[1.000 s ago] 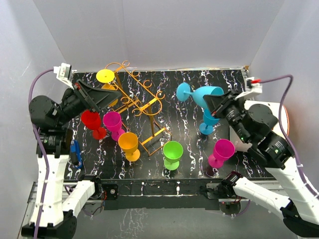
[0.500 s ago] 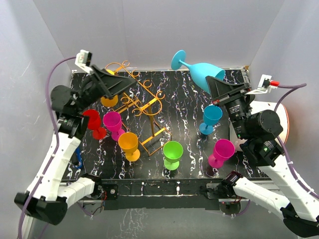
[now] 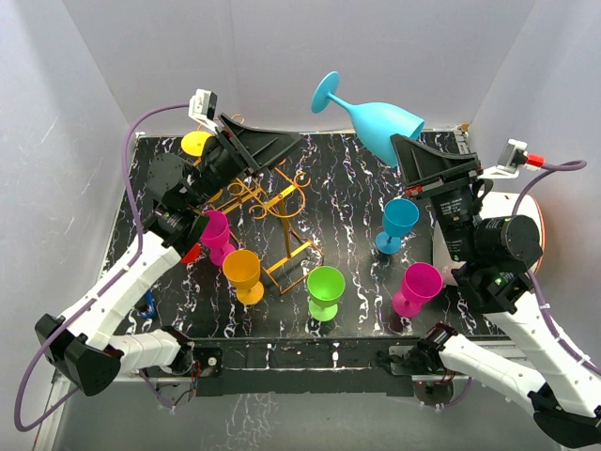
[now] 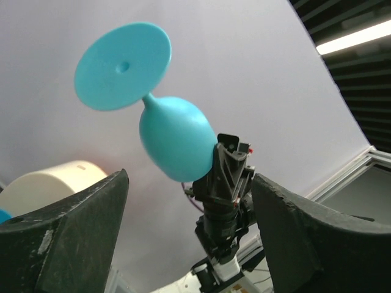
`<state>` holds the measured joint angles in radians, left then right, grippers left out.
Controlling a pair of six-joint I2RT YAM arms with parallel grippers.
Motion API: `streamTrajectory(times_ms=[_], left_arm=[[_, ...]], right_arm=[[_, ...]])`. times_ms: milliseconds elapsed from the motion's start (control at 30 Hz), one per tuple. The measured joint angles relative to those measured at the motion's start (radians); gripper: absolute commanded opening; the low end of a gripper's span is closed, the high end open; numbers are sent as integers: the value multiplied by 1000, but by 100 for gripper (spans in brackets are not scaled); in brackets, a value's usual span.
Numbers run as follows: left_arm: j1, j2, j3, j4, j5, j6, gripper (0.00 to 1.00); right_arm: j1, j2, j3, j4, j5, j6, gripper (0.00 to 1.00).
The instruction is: Place the wine glass upside down on the wine glass rack
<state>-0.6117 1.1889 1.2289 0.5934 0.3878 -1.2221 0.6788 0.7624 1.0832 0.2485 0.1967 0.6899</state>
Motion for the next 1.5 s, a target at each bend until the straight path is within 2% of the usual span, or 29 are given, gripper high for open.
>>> streamTrajectory(times_ms=[300, 533, 767, 867, 967, 1167, 1267, 1400, 1500], left_arm=[[-119, 82, 2, 111, -161, -8, 63], [-151, 91, 1, 149, -296, 7, 54], [-163, 91, -13, 247, -407, 34, 52], [-163, 91, -13, 272, -426, 47, 51], [-163, 91, -13, 285, -447, 61, 46], [-169, 91, -13, 295, -468, 73, 27], [-169, 91, -13, 301, -470, 81, 21], [-169, 91, -13, 309, -477, 89, 17], [-170, 91, -13, 321, -483, 89, 19]], right_arm=[[0, 50, 0, 69, -101, 4, 0], [0, 112, 1, 122, -151, 34, 0], [0, 109, 1, 139, -192, 66, 0], [0, 103, 1, 139, -212, 82, 0], [0, 94, 1, 137, -236, 100, 0], [0, 80, 2, 120, -273, 122, 0], [0, 80, 2, 113, -297, 131, 0], [0, 82, 5, 98, -323, 140, 0], [0, 82, 5, 89, -339, 148, 0]])
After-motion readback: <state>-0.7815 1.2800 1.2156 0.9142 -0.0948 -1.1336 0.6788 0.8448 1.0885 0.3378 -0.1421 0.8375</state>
